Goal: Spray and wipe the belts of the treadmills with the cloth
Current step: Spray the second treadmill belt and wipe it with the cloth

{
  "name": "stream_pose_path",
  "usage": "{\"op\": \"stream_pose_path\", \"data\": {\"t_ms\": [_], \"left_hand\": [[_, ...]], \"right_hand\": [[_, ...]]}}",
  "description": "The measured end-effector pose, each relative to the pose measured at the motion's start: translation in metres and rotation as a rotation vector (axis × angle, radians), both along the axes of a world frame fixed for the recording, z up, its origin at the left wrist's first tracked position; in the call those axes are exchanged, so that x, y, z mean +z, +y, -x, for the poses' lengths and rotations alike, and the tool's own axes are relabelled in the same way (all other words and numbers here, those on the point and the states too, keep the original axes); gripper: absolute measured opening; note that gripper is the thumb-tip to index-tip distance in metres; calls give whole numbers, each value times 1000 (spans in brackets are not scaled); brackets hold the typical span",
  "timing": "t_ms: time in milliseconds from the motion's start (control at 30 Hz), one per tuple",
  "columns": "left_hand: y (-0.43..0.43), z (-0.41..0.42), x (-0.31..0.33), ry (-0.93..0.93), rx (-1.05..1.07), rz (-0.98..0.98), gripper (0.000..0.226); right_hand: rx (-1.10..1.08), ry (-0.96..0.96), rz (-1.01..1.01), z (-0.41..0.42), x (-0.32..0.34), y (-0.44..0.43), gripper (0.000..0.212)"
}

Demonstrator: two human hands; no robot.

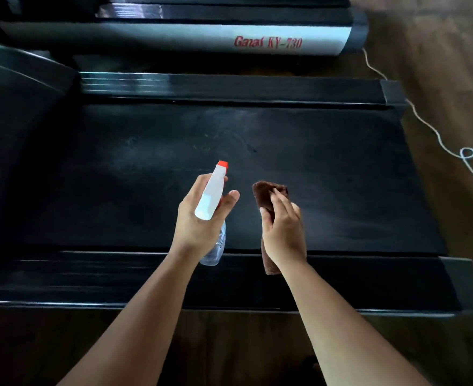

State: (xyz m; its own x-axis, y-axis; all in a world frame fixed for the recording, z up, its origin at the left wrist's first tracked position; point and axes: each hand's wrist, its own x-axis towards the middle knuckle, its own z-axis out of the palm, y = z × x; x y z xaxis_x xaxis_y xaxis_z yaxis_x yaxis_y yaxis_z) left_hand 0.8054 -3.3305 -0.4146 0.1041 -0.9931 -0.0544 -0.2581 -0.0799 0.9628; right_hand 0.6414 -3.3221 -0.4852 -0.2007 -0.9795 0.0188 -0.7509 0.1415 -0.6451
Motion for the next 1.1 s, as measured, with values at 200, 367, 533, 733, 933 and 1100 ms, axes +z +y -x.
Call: {"op": "stream_pose_path", "data": {"t_ms": [200, 367, 533, 733, 933, 1100], "left_hand": [[-10, -20, -74, 1, 25, 99, 24], [-3, -29, -111, 20, -6, 166, 24], [16, -41, -122, 40, -10, 220, 24], [61, -62, -115, 52, 8, 253, 22], [117, -85, -95, 52, 42, 275, 21], [161, -101, -86, 45, 57, 297, 22]], "right_hand": [[48, 26, 107, -17, -77, -14, 41], [70, 45, 155, -22, -110, -9, 43], [71, 48, 179, -31, -123, 7, 43], [87, 20, 180, -52, -118, 50, 44], [109, -11, 216, -73, -99, 99, 44], [120, -22, 254, -87, -89, 139, 43]]}}
